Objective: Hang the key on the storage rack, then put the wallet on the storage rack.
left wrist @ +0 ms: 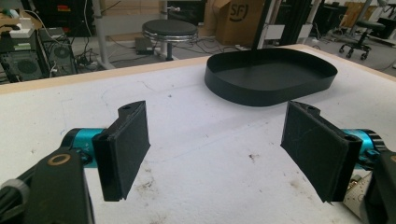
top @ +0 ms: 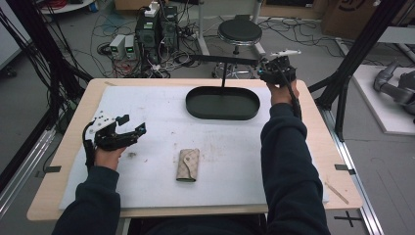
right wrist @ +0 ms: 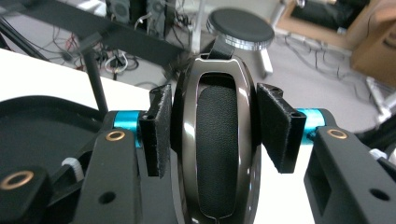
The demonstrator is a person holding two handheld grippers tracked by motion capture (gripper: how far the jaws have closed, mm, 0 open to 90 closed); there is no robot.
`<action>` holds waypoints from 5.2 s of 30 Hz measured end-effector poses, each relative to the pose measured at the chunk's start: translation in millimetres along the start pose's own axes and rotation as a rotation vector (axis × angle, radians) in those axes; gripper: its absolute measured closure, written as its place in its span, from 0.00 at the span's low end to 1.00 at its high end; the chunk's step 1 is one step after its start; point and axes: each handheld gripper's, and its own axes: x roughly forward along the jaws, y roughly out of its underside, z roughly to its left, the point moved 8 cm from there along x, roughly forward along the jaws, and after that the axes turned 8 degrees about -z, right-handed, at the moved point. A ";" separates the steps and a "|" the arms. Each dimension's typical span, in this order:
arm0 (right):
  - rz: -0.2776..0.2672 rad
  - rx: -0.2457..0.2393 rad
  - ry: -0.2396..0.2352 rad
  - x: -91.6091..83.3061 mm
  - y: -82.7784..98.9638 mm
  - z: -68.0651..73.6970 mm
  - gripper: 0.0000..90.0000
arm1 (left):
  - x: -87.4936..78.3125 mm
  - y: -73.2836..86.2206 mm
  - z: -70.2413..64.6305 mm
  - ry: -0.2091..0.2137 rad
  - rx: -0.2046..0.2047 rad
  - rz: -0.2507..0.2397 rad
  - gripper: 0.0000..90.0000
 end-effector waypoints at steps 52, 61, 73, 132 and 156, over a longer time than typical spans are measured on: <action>0.076 -0.074 -0.277 -67.7 55.4 4.2 0.24 | -0.5 0.3 1.0 0.000 0.004 -0.007 0.23; 0.042 -0.027 -0.291 -79.3 114.2 24.7 0.23 | 0.4 1.1 -1.2 0.005 0.009 0.000 0.23; 0.037 -0.036 -0.296 -78.2 141.5 41.2 0.23 | 3.3 4.7 -4.3 0.019 0.016 0.022 0.23; 0.035 -0.024 -0.319 -85.3 146.0 53.3 0.23 | 50.2 73.0 -133.6 0.537 0.027 0.377 0.32; 0.025 -0.012 -0.317 -87.0 143.7 50.1 0.24 | 71.6 62.6 -121.9 0.246 0.049 0.324 0.89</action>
